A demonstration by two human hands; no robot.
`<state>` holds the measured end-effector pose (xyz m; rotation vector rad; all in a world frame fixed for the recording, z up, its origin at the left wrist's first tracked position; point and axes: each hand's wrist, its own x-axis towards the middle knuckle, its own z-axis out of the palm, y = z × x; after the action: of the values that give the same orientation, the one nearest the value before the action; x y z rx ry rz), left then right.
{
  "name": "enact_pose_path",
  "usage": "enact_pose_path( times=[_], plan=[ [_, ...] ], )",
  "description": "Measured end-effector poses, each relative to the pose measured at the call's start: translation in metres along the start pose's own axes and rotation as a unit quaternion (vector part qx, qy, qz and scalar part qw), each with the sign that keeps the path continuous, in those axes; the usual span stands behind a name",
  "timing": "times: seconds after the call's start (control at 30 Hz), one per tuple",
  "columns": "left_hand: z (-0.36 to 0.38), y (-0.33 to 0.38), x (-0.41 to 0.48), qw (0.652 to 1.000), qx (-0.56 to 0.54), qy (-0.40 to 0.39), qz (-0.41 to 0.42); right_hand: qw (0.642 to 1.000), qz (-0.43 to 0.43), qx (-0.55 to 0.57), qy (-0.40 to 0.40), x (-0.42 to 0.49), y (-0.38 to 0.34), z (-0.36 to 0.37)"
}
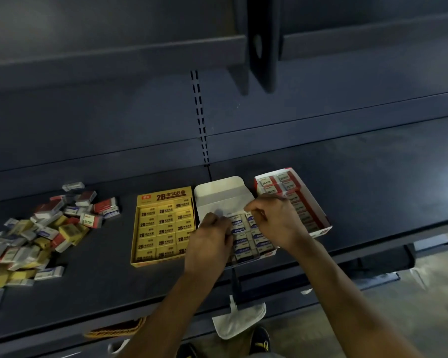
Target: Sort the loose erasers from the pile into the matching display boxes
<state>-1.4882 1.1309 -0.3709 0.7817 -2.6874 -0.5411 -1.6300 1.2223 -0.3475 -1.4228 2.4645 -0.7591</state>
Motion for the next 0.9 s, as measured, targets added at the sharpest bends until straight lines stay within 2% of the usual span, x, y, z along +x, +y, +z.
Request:
enact_pose_path(
  times=[0.2, 0.5, 0.9],
  plan=[
    [0.000, 0.000, 0.001, 1.000, -0.003, 0.020, 0.010, 1.000, -0.020, -0.004, 0.003, 0.000, -0.002, 0.003],
    [-0.018, -0.014, -0.002, 0.998, -0.038, 0.050, 0.028, 0.997, -0.052, 0.023, 0.052, 0.006, -0.017, 0.012],
    [-0.072, -0.098, -0.042, 0.992, 0.041, 0.108, -0.057, 0.988, -0.135, 0.069, -0.004, 0.025, -0.107, 0.074]
  ],
)
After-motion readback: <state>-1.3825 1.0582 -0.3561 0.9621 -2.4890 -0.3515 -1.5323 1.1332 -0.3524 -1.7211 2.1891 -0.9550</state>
